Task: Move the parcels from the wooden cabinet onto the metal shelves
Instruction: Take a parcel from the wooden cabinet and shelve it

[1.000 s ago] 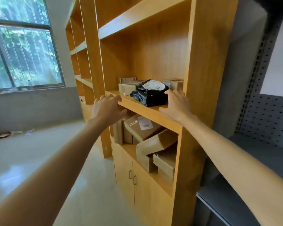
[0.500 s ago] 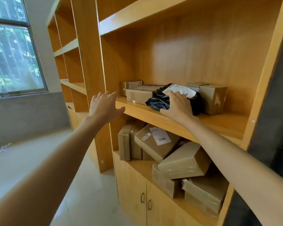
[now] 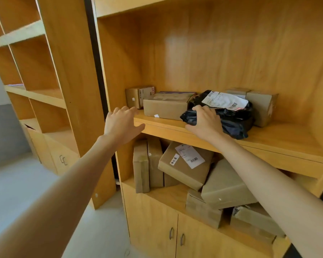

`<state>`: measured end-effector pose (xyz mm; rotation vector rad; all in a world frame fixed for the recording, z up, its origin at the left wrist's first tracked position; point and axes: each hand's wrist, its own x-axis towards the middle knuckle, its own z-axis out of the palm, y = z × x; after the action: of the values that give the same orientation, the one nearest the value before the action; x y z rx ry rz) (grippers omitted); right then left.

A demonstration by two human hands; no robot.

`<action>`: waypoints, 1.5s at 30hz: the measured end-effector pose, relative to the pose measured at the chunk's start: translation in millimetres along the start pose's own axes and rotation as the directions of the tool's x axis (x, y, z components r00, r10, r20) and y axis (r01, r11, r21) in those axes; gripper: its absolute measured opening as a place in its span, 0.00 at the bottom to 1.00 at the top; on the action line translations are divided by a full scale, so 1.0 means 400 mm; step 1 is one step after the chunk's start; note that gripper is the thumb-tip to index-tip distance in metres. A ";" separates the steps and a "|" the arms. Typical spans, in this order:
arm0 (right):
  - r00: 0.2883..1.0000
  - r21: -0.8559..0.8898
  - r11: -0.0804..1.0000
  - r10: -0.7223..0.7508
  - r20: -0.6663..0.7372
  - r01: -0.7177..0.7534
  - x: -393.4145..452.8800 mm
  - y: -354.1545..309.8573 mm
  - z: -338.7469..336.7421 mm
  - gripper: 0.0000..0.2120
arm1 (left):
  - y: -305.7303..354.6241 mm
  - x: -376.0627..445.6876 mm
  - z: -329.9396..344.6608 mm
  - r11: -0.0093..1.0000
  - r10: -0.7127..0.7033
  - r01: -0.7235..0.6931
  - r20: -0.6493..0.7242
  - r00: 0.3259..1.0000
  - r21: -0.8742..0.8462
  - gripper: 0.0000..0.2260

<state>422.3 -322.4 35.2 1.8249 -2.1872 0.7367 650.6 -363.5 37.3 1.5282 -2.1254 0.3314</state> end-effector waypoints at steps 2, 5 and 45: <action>1.000 -0.013 1.000 0.009 0.015 -0.009 0.019 -0.026 0.041 0.31 | -0.041 0.021 0.038 1.000 0.007 -0.007 0.006 1.000 -0.029 0.23; 1.000 -0.010 1.000 0.021 0.021 -0.021 0.056 -0.058 0.090 0.31 | -0.093 0.053 0.087 0.999 0.021 -0.019 0.028 0.999 -0.047 0.23; 0.892 -0.154 0.884 0.415 -0.181 -0.442 0.418 -0.280 0.314 0.32 | -0.331 0.631 0.385 0.861 0.438 -0.423 -0.009 0.899 -0.282 0.22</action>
<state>513.6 -541.4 31.0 1.1650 -2.4927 0.6773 673.5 -686.6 27.7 0.9038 -2.4299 0.1297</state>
